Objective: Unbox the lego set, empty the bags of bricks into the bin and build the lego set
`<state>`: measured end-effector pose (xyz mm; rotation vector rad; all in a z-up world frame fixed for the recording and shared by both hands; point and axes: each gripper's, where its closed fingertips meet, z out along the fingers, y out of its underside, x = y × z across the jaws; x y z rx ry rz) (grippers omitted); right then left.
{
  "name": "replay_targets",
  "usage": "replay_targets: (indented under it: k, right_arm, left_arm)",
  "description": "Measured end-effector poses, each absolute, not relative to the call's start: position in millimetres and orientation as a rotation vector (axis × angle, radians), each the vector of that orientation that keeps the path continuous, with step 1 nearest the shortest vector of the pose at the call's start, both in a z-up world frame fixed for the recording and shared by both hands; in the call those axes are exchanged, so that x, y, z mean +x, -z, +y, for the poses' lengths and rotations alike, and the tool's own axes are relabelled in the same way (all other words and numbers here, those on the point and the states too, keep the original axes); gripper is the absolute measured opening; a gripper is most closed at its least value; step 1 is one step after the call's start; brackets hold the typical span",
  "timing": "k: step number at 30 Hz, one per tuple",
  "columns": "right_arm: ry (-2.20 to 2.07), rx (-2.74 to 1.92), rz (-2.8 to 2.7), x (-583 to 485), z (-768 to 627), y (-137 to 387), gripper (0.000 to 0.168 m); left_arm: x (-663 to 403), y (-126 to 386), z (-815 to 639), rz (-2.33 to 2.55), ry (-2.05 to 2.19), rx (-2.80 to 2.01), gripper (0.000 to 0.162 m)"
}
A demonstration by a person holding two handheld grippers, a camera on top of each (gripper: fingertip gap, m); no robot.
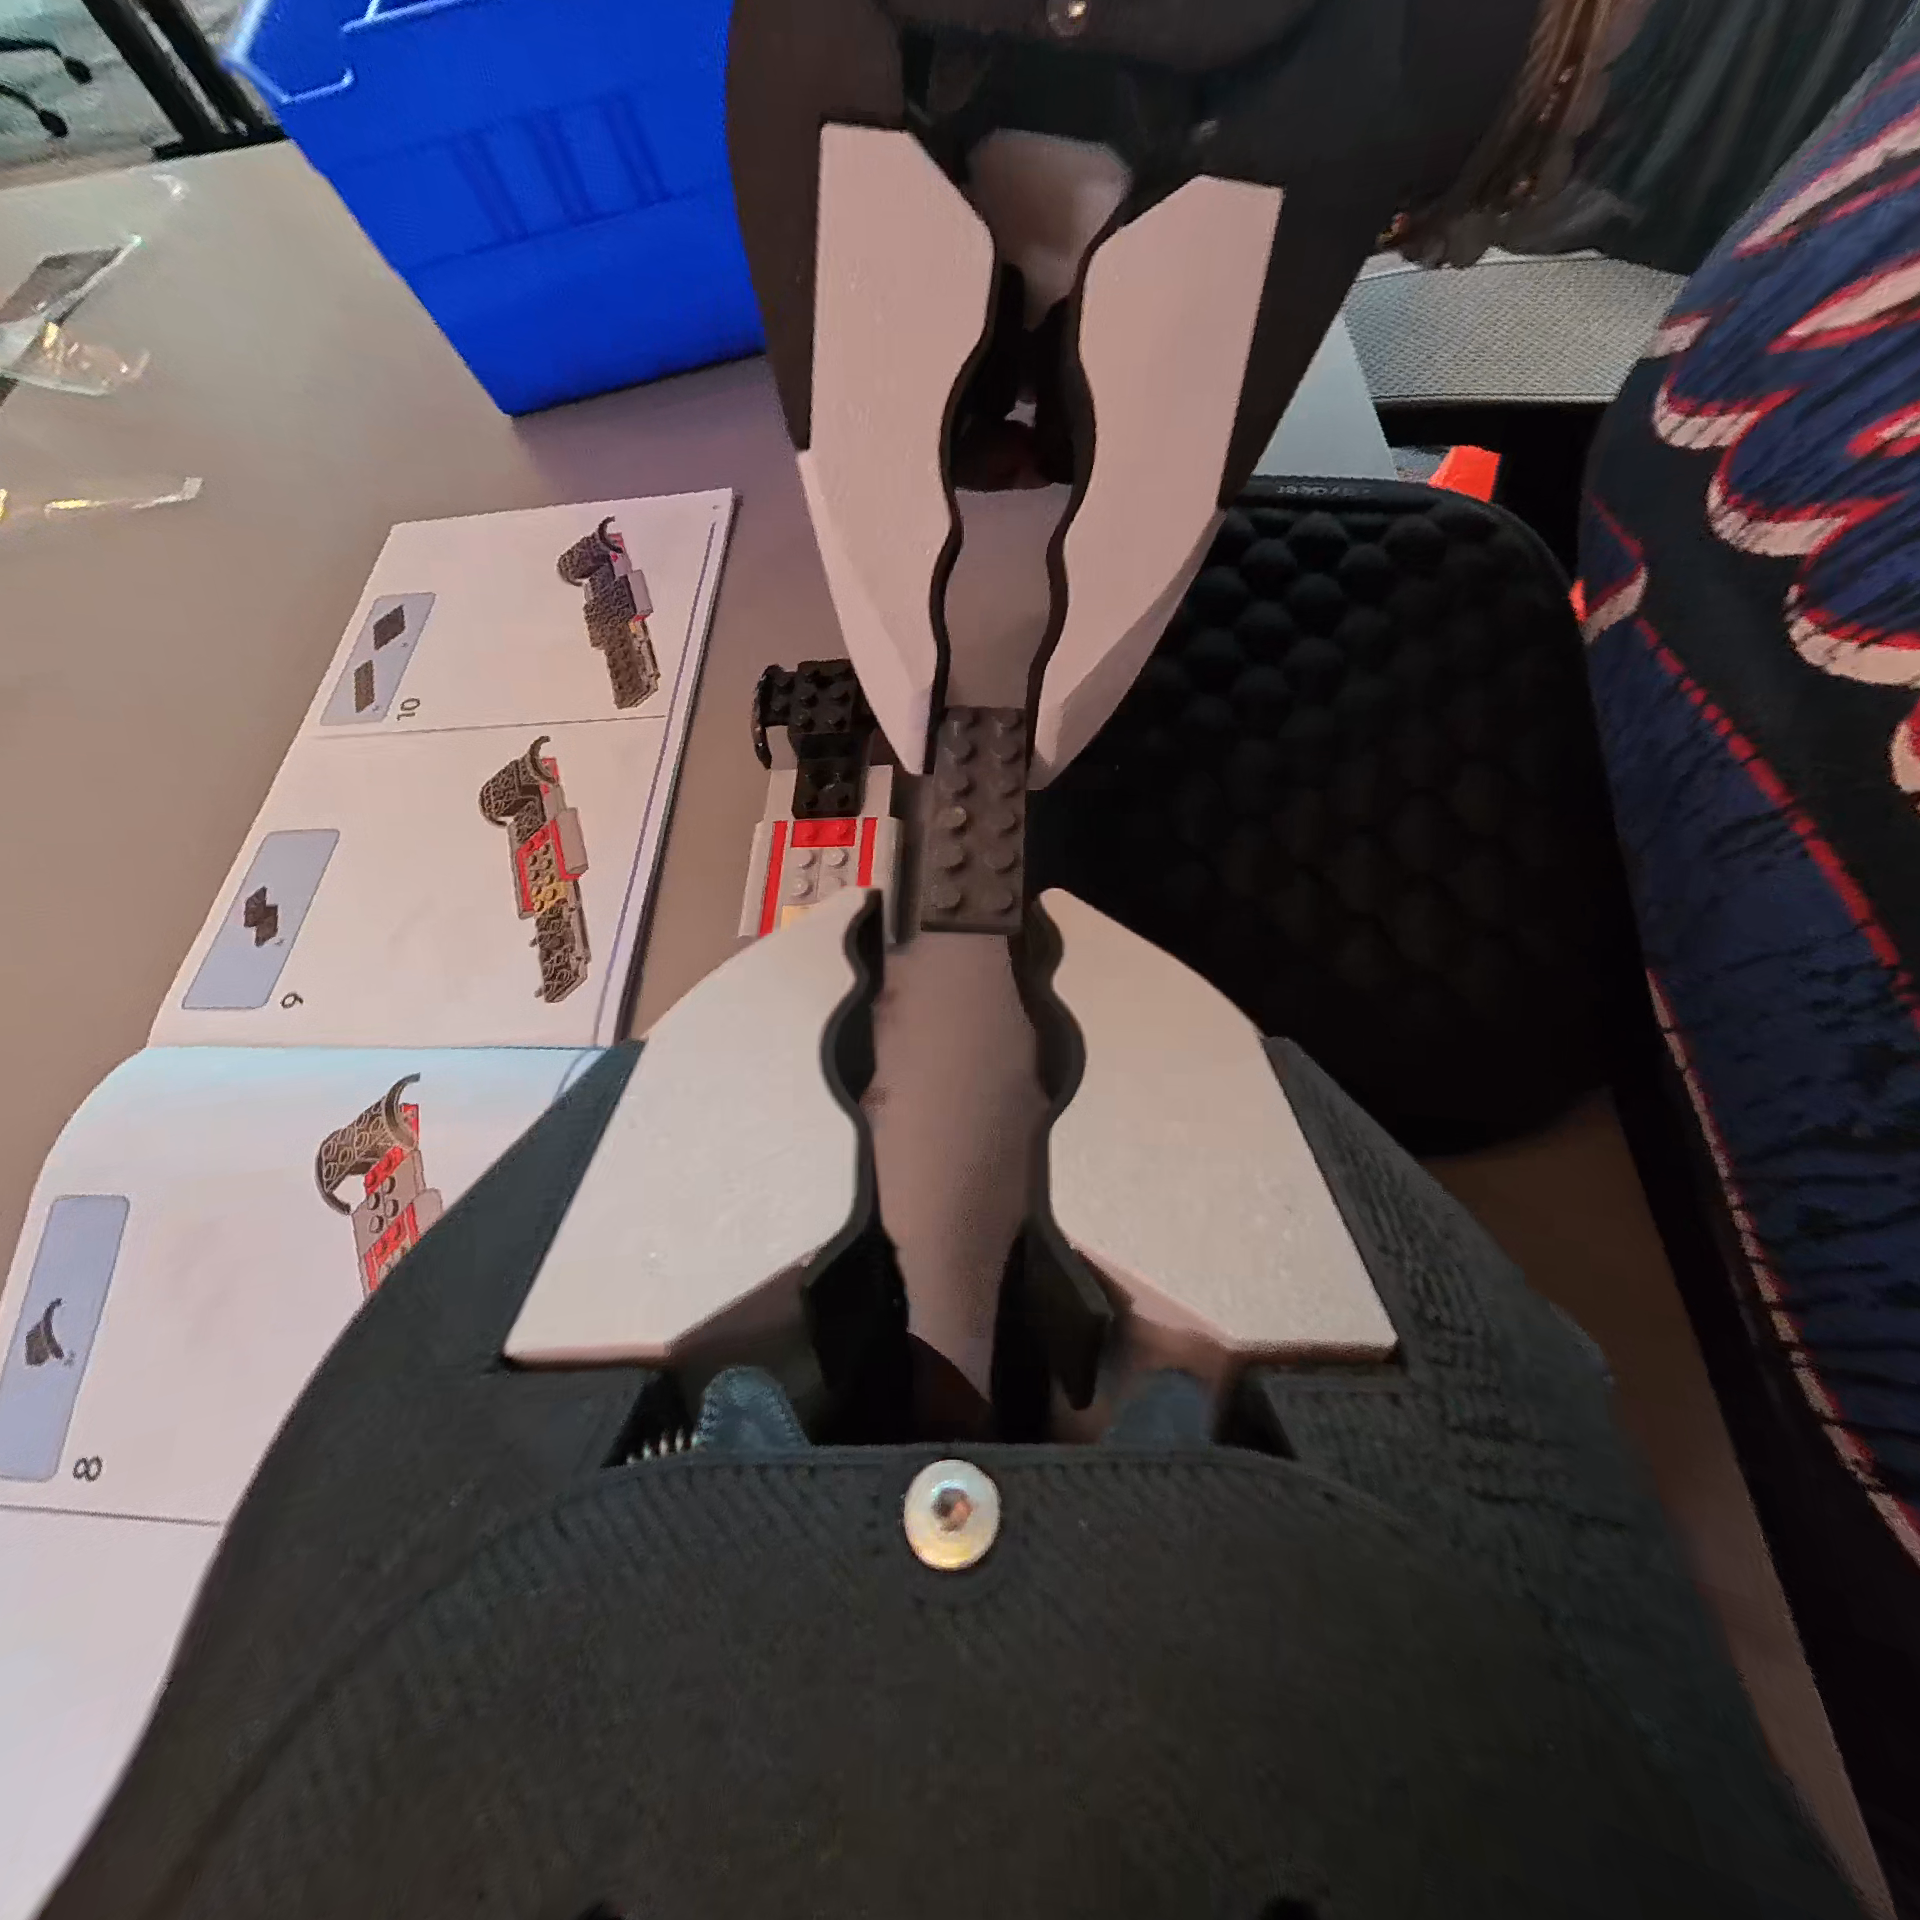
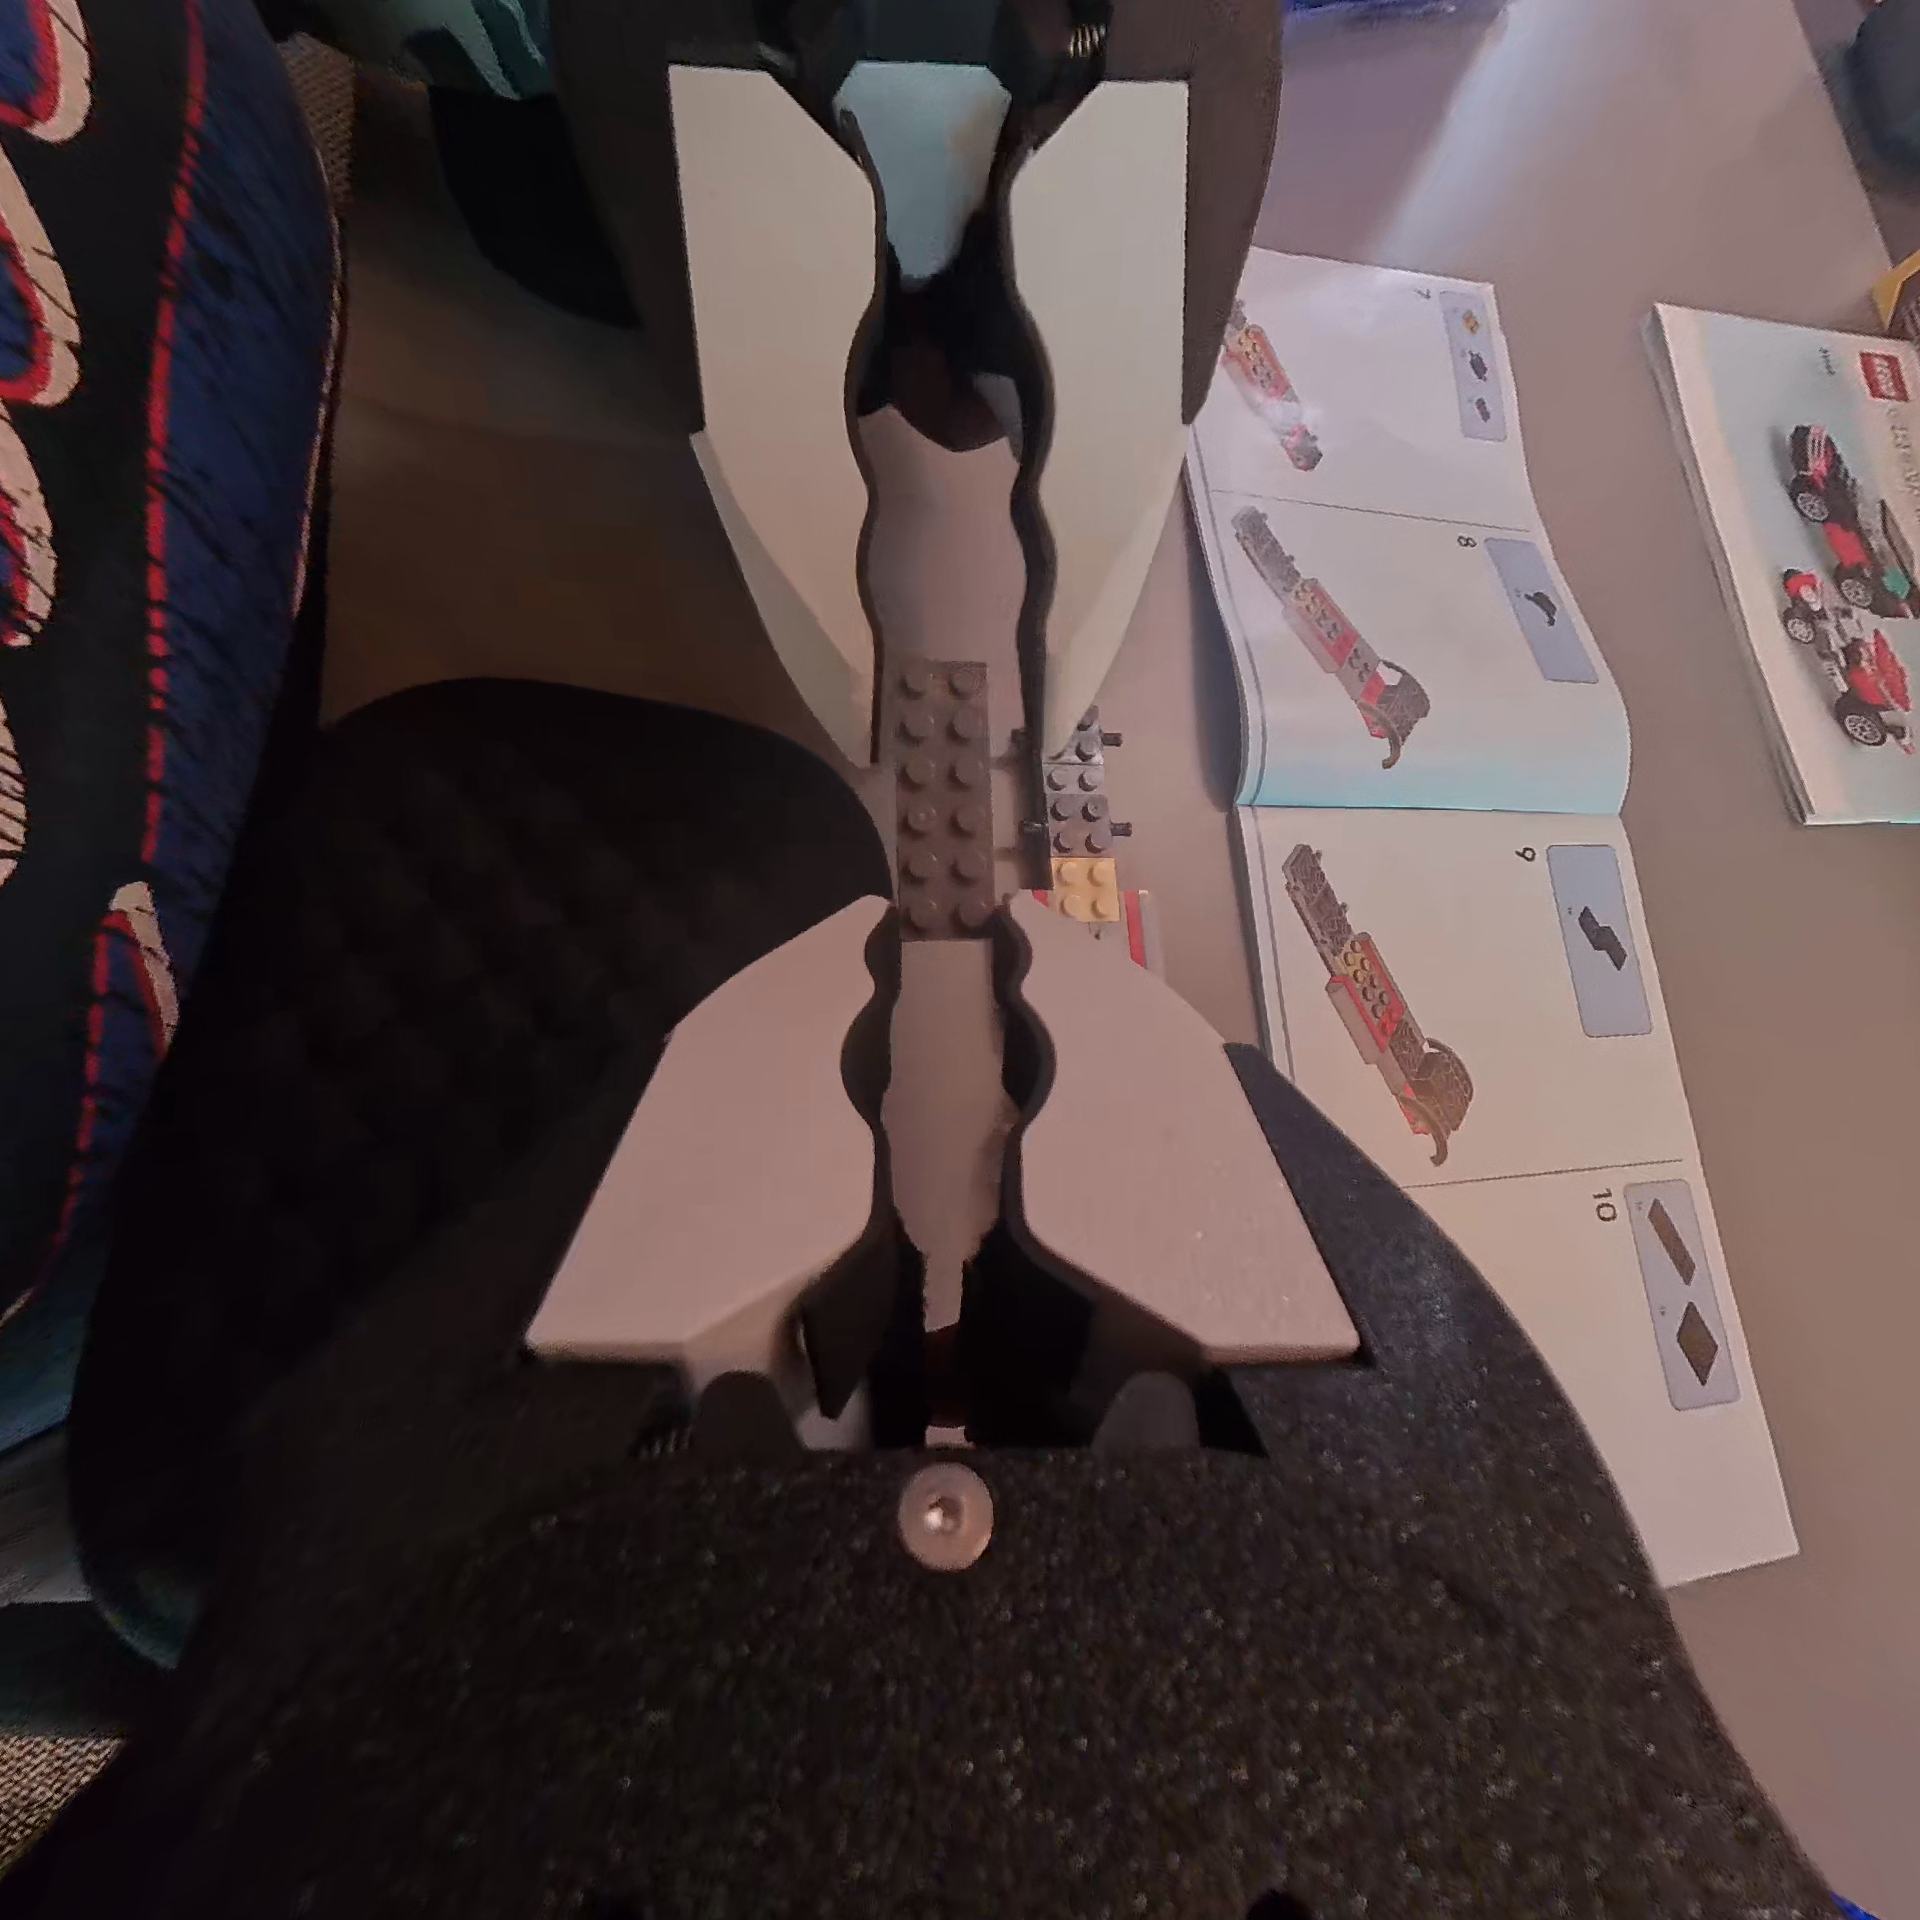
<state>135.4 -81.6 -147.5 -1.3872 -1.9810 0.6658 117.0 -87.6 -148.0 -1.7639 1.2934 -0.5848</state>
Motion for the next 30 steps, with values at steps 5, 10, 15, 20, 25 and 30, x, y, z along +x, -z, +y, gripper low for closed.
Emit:
replay_targets:
  k: [5, 10, 15, 20, 25, 30]
  right_arm:
    - [-0.630, -1.407, -2.000, 136.8, -77.9, 151.1, 0.017]
    - [-0.604, -1.452, -2.001, 146.5, -72.9, 151.8, 0.017]
    - [-0.582, -1.498, -2.013, 154.5, -73.1, 156.3, 0.017]
    - [-0.581, -1.563, -1.953, 166.6, -68.5, 155.2, 0.017]
    - [-0.582, -1.571, -1.934, 163.1, -67.7, 155.4, 0.017]
    - [-0.574, -1.561, -1.943, 147.2, -63.6, 157.8, 0.017]
  left_arm:
    - [113.8, 147.4, -85.5, 1.271, 0.580, -1.775, 0.032]
    - [98.5, 146.2, -80.5, 1.204, 0.562, -1.808, 0.035]
    - [99.7, 147.0, -83.3, 1.225, 0.549, -1.796, 0.033]
    - [97.4, 153.1, -82.8, 1.218, 0.553, -1.818, 0.029]
    - [92.8, 151.8, -78.7, 1.219, 0.508, -1.822, 0.028]
    - [63.9, 150.5, -67.9, 1.170, 0.367, -1.884, 0.031]
